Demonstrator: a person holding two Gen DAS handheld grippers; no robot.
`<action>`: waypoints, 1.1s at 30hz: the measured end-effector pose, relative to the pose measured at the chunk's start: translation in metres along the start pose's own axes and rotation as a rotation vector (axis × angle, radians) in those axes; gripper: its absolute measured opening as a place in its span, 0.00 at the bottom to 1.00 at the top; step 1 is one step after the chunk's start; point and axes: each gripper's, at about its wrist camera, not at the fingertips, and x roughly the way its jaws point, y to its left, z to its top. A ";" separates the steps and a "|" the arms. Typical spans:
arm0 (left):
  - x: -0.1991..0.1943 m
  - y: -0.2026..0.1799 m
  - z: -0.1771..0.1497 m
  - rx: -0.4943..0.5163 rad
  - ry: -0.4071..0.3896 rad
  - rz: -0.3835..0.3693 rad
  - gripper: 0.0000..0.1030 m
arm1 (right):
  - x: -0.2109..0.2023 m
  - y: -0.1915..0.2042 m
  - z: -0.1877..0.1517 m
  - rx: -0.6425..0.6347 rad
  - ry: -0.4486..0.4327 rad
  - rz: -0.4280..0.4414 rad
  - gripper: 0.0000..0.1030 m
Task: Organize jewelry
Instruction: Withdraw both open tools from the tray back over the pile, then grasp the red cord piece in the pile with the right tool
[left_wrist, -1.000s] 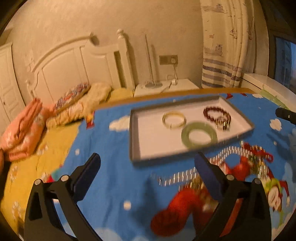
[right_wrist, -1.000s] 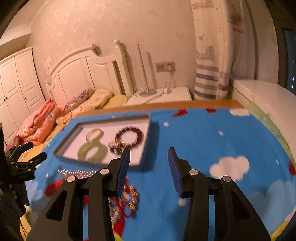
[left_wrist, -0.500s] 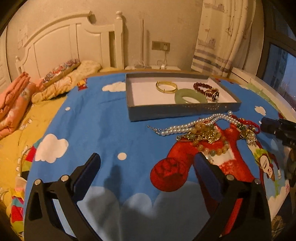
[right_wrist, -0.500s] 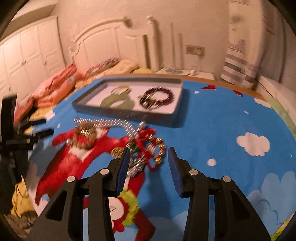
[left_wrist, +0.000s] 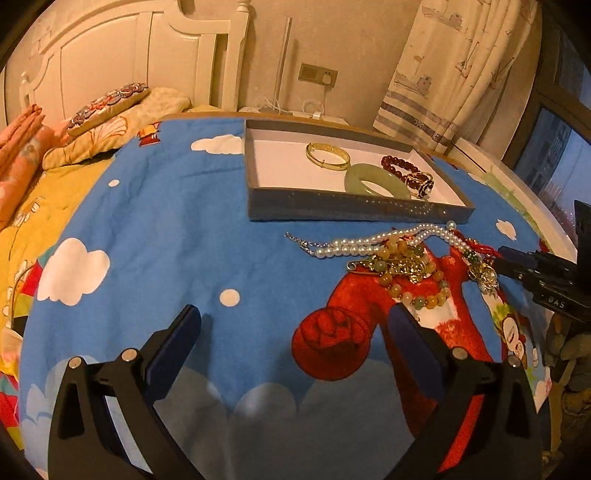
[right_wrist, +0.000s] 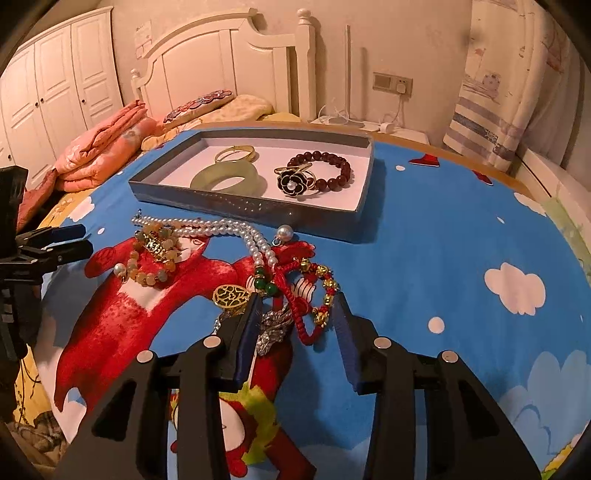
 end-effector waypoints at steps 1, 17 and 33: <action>0.000 0.000 0.000 0.000 0.001 -0.001 0.97 | 0.001 -0.001 0.000 0.003 0.005 0.002 0.36; 0.005 -0.001 -0.001 0.001 0.023 0.009 0.97 | 0.004 -0.001 0.003 0.000 0.007 0.007 0.08; 0.000 -0.021 -0.001 0.090 -0.002 0.087 0.97 | -0.019 -0.009 0.002 0.044 -0.112 -0.038 0.05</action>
